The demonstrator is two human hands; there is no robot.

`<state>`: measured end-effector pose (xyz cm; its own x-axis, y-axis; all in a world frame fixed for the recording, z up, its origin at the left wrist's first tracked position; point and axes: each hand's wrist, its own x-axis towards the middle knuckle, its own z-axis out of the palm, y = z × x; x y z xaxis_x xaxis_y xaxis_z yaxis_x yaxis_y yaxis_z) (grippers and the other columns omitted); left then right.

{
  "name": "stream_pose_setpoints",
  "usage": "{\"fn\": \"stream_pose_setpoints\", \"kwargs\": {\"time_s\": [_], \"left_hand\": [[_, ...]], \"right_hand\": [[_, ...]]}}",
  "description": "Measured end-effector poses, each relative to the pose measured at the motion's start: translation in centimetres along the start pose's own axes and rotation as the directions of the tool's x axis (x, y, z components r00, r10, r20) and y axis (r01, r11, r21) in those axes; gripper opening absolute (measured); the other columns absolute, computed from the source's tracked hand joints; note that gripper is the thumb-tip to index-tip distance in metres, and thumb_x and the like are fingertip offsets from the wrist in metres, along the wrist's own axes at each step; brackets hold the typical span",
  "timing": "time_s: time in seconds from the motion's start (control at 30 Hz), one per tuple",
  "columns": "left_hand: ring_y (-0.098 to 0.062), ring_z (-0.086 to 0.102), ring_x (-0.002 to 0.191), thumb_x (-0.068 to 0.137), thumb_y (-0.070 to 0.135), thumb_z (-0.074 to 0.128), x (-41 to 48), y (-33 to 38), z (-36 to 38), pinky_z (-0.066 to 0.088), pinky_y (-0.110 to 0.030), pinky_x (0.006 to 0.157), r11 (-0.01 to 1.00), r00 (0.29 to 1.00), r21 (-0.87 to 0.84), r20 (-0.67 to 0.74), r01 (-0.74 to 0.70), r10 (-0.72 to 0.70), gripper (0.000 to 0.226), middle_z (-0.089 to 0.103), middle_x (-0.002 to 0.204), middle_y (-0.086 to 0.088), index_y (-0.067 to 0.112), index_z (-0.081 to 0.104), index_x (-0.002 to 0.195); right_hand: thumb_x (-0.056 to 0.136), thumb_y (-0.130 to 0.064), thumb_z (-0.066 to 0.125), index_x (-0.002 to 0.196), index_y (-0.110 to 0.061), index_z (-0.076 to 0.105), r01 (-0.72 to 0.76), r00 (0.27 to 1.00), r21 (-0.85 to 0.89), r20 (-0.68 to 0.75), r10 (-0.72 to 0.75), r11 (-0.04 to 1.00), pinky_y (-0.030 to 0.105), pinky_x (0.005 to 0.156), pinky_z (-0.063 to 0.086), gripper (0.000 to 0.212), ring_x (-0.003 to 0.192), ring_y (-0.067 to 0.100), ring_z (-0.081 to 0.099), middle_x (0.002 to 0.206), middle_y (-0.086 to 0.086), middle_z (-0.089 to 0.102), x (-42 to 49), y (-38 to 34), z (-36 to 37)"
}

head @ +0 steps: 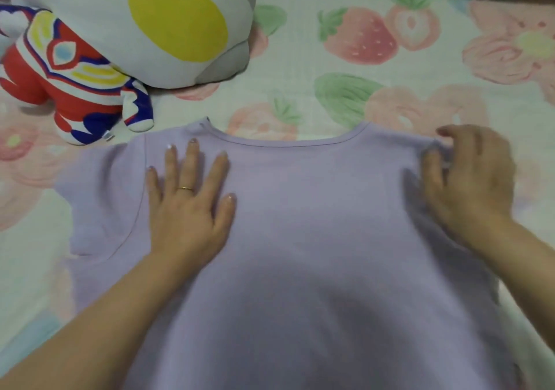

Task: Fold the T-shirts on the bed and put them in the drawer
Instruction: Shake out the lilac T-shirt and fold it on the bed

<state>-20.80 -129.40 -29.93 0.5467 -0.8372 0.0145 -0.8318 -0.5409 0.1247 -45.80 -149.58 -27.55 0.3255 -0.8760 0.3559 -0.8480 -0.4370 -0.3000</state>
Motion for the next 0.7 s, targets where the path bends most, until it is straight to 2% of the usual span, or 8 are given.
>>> {"fn": "stream_pose_setpoints", "kwargs": {"time_s": [0.07,0.17,0.3,0.43,0.5,0.57,0.63,0.7], "left_hand": [[-0.038,0.025,0.138,0.088,0.046,0.032,-2.1,3.7,1.0,0.012,-0.054,0.111,0.972,0.972,-0.034,0.027,-0.234,0.235,0.055,0.030,0.150,-0.012,0.027,0.042,0.138],[-0.036,0.035,0.134,0.086,0.049,0.031,-2.3,3.4,1.9,0.024,-0.056,0.107,0.935,0.926,0.003,0.143,-0.354,0.350,0.054,0.037,0.146,-0.009,0.030,0.042,0.136],[-0.021,0.003,0.145,0.084,0.062,0.006,0.2,-6.1,1.1,-0.003,-0.032,0.114,0.993,0.989,0.079,0.132,-0.083,0.073,0.059,-0.001,0.155,0.004,0.043,-0.004,0.138],[-0.023,-0.005,0.145,0.092,0.062,0.016,1.7,-12.6,-1.0,-0.004,-0.039,0.115,0.972,0.966,0.045,0.105,0.231,-0.235,0.060,-0.004,0.158,-0.003,0.042,-0.009,0.142],[-0.032,0.016,0.141,0.093,0.053,0.033,1.8,-13.7,-2.2,0.012,-0.043,0.114,0.815,0.839,-0.257,-0.029,0.519,-0.543,0.065,0.019,0.153,-0.016,0.028,0.010,0.148],[-0.036,0.041,0.125,0.091,0.046,0.045,1.6,-14.6,-3.0,0.031,-0.039,0.104,0.594,0.661,-0.505,-0.060,0.626,-0.748,0.064,0.046,0.135,-0.022,0.009,0.031,0.142],[-0.034,0.055,0.108,0.091,0.041,0.050,1.4,-15.5,-3.5,0.044,-0.036,0.094,0.479,0.607,-0.569,0.045,0.669,-0.794,0.060,0.057,0.122,-0.019,0.002,0.041,0.135],[-0.026,0.059,0.071,0.091,0.033,0.055,1.4,-15.7,-3.8,0.050,-0.030,0.060,0.297,0.600,-0.692,0.244,0.658,-0.762,0.053,0.062,0.093,-0.015,-0.003,0.047,0.129]], "right_hand": [[0.088,-0.031,0.041,0.120,-0.001,0.059,0.339,0.915,0.205,0.153,-0.372,0.918,0.044,0.097,0.041,0.047,0.117,0.042,0.053,0.125,0.024,0.057,-5.3,-6.8,1.5],[0.090,-0.045,0.031,0.134,-0.010,0.049,0.525,0.700,0.240,0.425,-0.575,0.817,0.049,0.105,0.033,0.060,0.130,0.033,0.043,0.140,0.011,0.046,-7.2,-9.1,3.7],[0.093,-0.050,0.013,0.142,-0.008,0.033,0.425,0.798,-0.099,0.510,-0.321,0.900,0.056,0.107,0.027,0.068,0.133,0.040,0.036,0.146,0.018,0.037,-1.3,-0.5,5.8],[0.089,-0.058,0.004,0.140,0.001,0.033,0.293,0.770,-0.268,0.636,-0.061,0.918,0.063,0.108,0.019,0.083,0.136,0.046,0.023,0.145,0.027,0.030,3.5,2.1,5.3],[0.087,-0.053,0.015,0.130,-0.005,0.043,0.250,0.851,-0.254,0.518,-0.087,0.934,0.064,0.104,0.027,0.071,0.130,0.045,0.032,0.135,0.028,0.041,4.2,-2.2,5.5],[0.085,-0.049,0.034,0.123,-0.011,0.051,0.238,0.902,-0.093,0.391,-0.185,0.967,0.058,0.097,0.032,0.057,0.121,0.042,0.044,0.122,0.023,0.056,3.6,-8.9,6.0],[0.082,-0.052,0.046,0.124,-0.013,0.053,0.242,0.863,0.132,0.423,-0.275,0.961,0.049,0.095,0.032,0.057,0.118,0.038,0.046,0.119,0.015,0.060,2.7,-15.8,7.2],[0.081,-0.052,0.055,0.128,-0.018,0.048,0.168,0.786,0.231,0.555,-0.272,0.958,0.045,0.095,0.031,0.058,0.121,0.034,0.044,0.124,0.009,0.057,2.5,-21.7,8.9]]}}
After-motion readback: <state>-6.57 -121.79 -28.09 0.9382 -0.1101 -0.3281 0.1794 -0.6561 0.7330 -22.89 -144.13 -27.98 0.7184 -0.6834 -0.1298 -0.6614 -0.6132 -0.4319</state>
